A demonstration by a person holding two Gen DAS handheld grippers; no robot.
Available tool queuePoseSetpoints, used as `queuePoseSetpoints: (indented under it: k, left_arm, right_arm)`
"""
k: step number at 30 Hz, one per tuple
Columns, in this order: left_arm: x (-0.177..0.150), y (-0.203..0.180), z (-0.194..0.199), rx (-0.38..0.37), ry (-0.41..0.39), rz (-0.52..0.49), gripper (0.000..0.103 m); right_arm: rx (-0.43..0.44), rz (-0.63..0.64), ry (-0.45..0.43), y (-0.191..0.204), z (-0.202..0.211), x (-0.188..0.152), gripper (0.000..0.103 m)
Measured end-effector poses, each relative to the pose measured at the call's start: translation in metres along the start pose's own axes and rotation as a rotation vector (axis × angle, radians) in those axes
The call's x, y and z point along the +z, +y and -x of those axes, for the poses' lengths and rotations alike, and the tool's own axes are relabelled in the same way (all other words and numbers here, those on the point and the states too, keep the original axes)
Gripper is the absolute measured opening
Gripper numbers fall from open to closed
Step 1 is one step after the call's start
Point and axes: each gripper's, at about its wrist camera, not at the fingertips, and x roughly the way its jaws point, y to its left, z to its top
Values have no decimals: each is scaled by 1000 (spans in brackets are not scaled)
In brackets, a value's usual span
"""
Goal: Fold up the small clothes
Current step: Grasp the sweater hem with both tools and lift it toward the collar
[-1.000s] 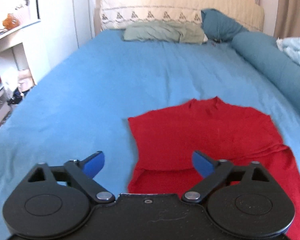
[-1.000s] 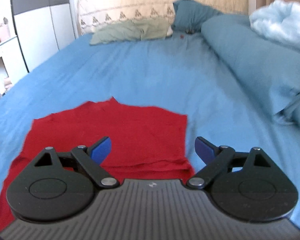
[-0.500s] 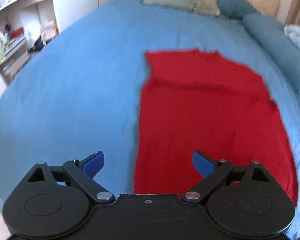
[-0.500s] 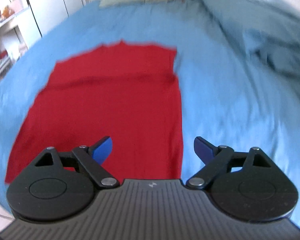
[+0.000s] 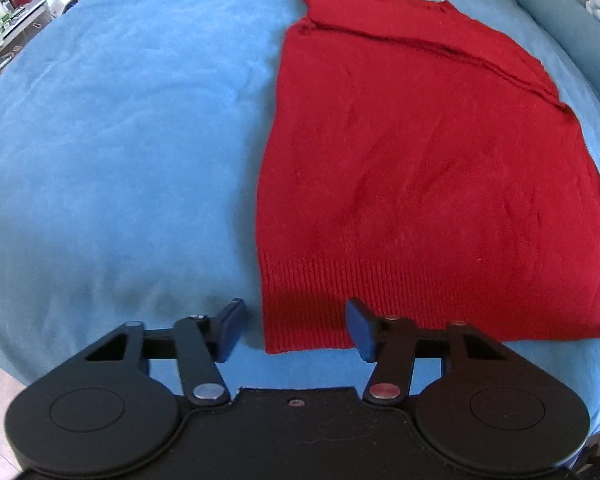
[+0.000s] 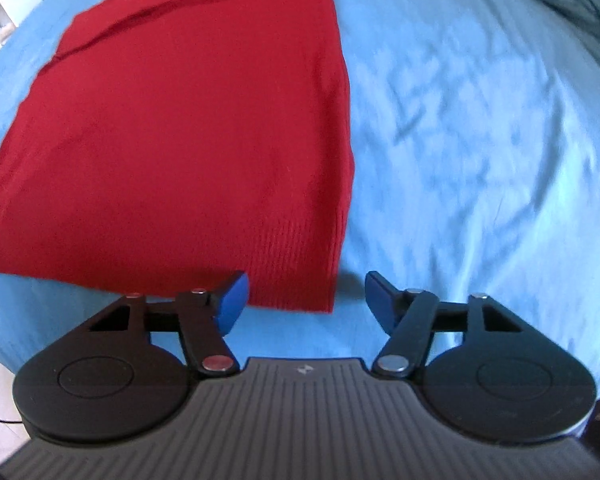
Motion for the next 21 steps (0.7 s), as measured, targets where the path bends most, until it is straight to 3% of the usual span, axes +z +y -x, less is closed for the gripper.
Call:
queuePoseSetpoints:
  k: [8, 14, 17, 18, 21]
  left_arm:
    - [2, -5, -8, -5, 3, -35, 45]
    - [2, -7, -8, -13, 17, -12, 32]
    - [4, -8, -10, -15, 28, -10, 19]
    - [5, -8, -10, -19, 32, -13, 9]
    - [8, -11, -11, -17, 40, -33, 7]
  right_arm:
    - [-4, -25, -13, -3, -7, 1, 72]
    - [6, -27, -14, -3, -12, 9, 56]
    - [8, -22, -12, -4, -12, 11, 47]
    - [9, -19, -8, -3, -12, 12, 42]
    - [8, -25, 2, -4, -14, 16, 36]
